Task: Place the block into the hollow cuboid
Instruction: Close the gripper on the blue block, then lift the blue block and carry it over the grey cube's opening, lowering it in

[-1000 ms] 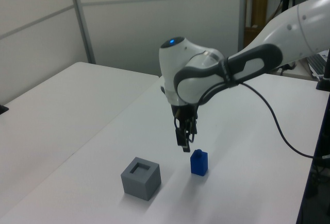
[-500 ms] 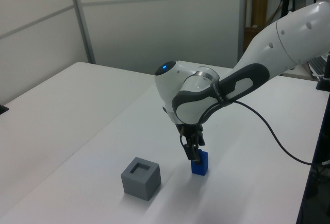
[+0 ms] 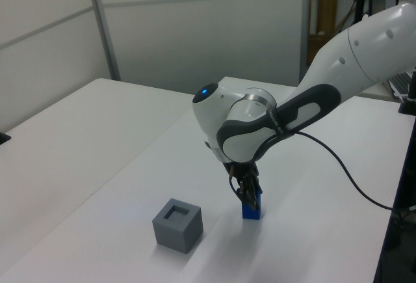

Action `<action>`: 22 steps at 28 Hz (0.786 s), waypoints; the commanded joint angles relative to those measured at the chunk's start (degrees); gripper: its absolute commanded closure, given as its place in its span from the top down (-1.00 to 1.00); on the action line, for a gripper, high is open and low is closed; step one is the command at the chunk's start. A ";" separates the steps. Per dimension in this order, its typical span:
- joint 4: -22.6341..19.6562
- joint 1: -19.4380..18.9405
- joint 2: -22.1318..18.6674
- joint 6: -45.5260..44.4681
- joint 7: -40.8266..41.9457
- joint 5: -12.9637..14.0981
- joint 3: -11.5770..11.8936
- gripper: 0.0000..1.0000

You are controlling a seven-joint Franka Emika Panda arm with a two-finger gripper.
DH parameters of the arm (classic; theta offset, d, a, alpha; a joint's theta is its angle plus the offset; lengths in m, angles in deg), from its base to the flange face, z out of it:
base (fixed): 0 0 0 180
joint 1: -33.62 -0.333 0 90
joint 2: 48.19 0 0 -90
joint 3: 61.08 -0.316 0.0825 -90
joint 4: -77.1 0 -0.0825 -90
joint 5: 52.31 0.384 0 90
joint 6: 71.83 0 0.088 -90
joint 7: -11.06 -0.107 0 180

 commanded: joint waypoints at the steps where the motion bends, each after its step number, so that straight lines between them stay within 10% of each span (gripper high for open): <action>1: 0.47 -0.27 -1.19 -0.85 0.21 -0.66 -0.26 -1.00; 7: 5.74 -0.27 -2.78 -4.18 0.13 0.48 -0.43 -1.00; 22: 21.22 -0.36 -0.14 -5.34 -0.92 13.22 -3.59 -1.00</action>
